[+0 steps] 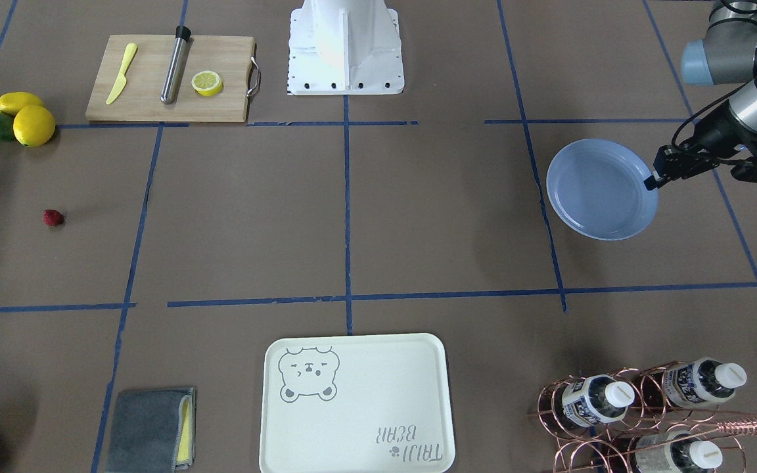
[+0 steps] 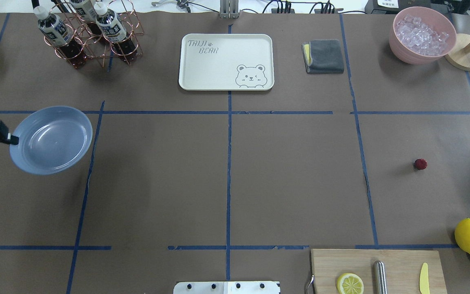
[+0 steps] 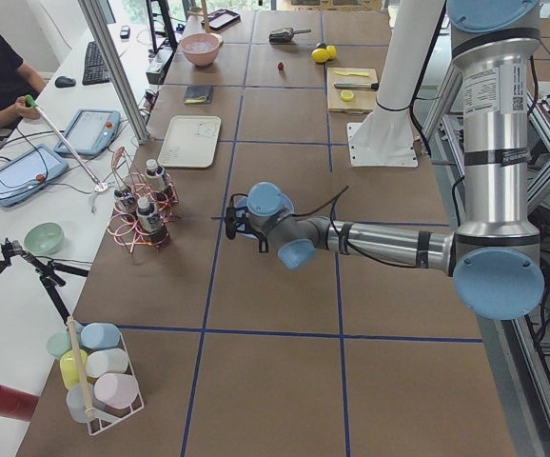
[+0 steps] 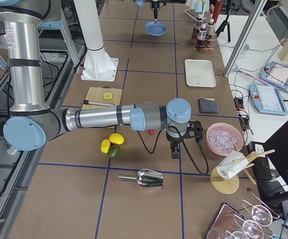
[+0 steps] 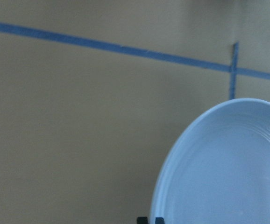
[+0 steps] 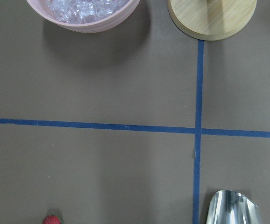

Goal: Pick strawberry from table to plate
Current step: 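Slide the plate to table center with left gripper while right arm reaches out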

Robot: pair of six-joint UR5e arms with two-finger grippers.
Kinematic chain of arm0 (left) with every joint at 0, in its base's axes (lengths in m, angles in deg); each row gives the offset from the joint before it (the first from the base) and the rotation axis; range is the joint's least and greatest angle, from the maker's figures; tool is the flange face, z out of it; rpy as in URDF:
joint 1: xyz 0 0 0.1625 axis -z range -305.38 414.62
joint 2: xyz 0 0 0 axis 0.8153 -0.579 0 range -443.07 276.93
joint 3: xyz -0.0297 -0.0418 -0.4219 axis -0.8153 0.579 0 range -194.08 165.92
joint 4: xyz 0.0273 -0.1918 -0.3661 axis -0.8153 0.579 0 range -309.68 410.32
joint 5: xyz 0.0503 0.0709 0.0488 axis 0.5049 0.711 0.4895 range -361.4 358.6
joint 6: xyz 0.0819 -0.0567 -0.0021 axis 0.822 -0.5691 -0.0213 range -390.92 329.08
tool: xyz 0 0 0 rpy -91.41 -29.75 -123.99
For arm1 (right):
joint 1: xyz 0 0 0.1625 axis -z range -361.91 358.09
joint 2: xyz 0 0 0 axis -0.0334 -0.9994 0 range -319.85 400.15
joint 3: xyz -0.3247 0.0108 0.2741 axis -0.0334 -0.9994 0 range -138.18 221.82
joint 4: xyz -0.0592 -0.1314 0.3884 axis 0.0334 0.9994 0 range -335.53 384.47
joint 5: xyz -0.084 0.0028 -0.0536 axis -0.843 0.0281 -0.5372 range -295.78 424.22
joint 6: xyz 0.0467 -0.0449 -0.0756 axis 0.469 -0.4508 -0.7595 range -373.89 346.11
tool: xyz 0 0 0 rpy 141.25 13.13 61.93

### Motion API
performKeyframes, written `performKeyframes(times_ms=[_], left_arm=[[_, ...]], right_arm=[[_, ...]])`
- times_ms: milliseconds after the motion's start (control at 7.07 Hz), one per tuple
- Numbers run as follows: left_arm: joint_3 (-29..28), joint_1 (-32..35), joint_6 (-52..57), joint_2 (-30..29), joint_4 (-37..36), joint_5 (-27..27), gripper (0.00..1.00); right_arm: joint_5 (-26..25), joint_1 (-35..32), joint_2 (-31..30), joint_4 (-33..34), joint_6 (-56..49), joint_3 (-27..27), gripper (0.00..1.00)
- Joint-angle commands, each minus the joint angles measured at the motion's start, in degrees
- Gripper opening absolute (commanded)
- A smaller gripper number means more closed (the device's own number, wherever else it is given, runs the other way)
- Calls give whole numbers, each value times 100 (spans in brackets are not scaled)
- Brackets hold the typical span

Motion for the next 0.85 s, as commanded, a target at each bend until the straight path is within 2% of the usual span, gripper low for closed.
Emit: performKeyframes(times_ms=[0, 142, 283, 425, 566, 708], left_arm=[[368, -104, -1220, -1059, -1041, 496, 0], [447, -628, -2075, -1412, -1042, 550, 0], [534, -1216, -3049, -1790, -1042, 1073, 0], [674, -1936, -3790, -2037, -1042, 1678, 0], [658, -2534, -4372, -2301, -1103, 2198, 0], [545, -3115, -4604, -2590, -1260, 2864, 0]], right_arm=[[-303, 707, -17, -1002, 1425, 15, 100], [-419, 1111, -61, -1451, 2050, 41, 100], [-655, 1515, -209, -1995, 2526, 59, 100], [-849, 1833, -620, -2679, 2696, 76, 100], [-859, 2053, -876, -3034, 3037, 146, 100], [-929, 2221, -948, -3055, 3067, 199, 100]])
